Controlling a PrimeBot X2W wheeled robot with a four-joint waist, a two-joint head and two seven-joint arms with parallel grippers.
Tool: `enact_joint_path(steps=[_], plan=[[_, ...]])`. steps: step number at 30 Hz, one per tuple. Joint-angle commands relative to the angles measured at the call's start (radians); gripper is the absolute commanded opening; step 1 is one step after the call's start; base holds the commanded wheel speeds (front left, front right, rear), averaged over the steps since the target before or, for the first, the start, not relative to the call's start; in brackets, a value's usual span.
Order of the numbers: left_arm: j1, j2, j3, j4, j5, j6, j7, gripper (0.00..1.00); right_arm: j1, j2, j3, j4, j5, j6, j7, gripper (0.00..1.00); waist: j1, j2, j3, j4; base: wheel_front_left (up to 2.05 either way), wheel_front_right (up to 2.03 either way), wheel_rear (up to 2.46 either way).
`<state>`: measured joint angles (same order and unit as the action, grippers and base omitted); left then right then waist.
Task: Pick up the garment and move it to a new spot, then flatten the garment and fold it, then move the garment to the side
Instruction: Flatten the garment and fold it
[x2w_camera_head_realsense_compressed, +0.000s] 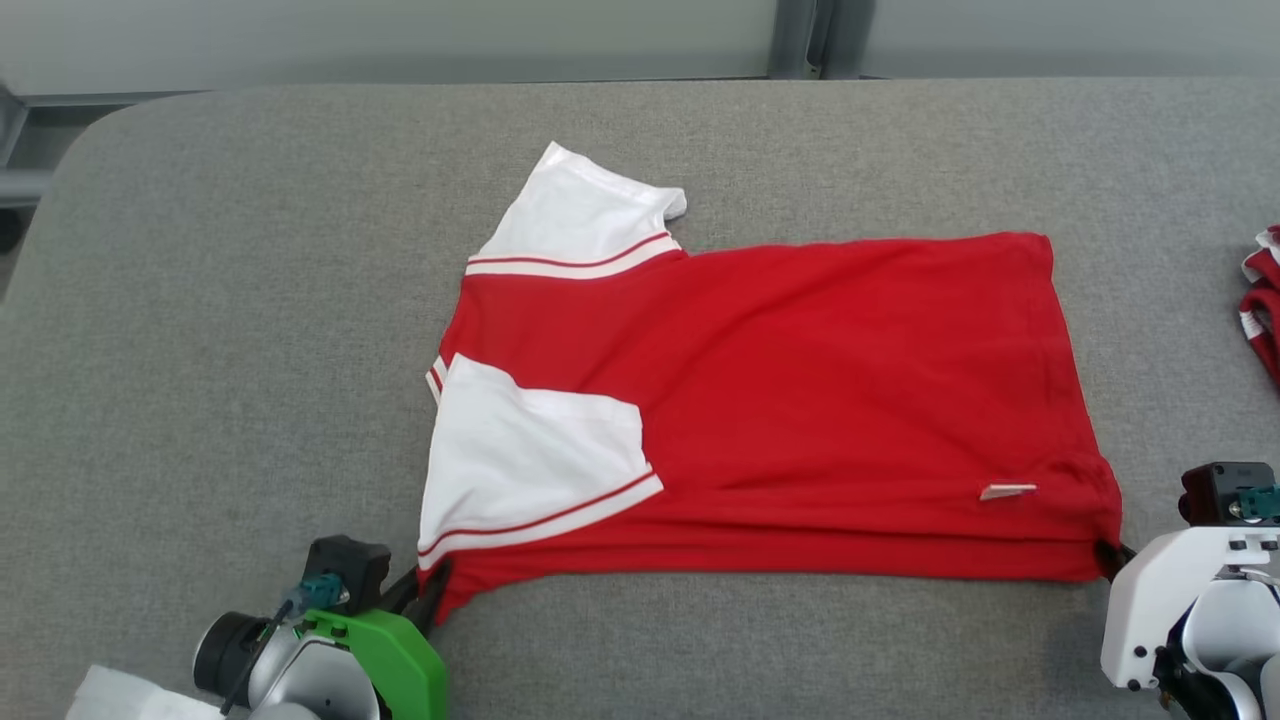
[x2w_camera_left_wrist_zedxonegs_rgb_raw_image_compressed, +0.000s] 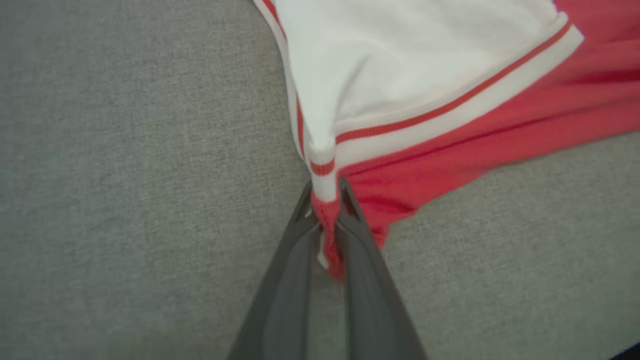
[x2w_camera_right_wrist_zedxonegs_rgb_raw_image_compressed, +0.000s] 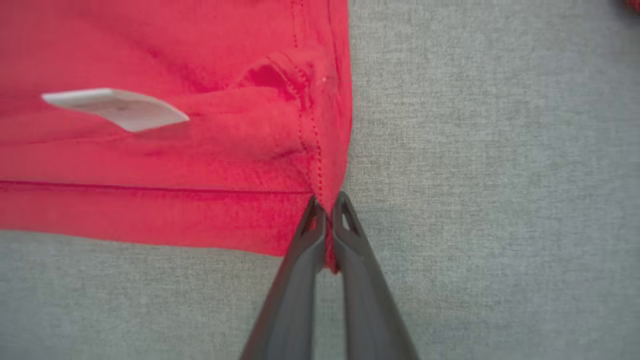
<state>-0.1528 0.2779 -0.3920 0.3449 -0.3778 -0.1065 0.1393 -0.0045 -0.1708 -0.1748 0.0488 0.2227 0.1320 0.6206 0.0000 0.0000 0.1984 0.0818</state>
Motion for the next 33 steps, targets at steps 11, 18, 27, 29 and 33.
enact_joint_path(steps=[11, 18, 27, 29, 33], plan=[[0.146, 0.051, 0.009, -0.218, -0.056, 0.057, 0.144, 0.00, 0.140, 0.011, -0.055, -0.183, 0.047, -0.002, 0.115, 0.00, 0.0000, 0.0000, -0.060, 0.022, 0.00, 0.00, 0.00], [0.176, 0.051, -0.019, -0.285, -0.047, 0.065, 0.174, 0.00, 0.201, 0.043, -0.047, -0.243, 0.064, -0.002, 0.160, 0.00, 0.0000, 0.0000, -0.052, 0.022, 0.00, 0.00, 0.00], [0.197, 0.049, -0.024, -0.254, -0.044, 0.079, 0.148, 0.92, 0.211, 0.040, -0.023, -0.201, 0.041, -0.002, 0.126, 1.00, 0.0000, 0.0000, -0.065, 0.012, 0.00, 0.00, 0.00], [0.195, 0.051, -0.025, -0.237, -0.033, 0.080, 0.126, 1.00, 0.207, 0.032, -0.025, -0.187, 0.030, -0.002, 0.110, 1.00, 0.0000, 0.0000, -0.073, 0.013, 0.00, 0.00, 0.00], [0.167, 0.050, -0.028, -0.213, -0.009, 0.069, 0.042, 1.00, 0.180, 0.013, -0.023, -0.166, -0.004, -0.002, 0.040, 1.00, 0.0000, 0.0000, -0.083, 0.018, 0.00, 0.00, 0.00]])
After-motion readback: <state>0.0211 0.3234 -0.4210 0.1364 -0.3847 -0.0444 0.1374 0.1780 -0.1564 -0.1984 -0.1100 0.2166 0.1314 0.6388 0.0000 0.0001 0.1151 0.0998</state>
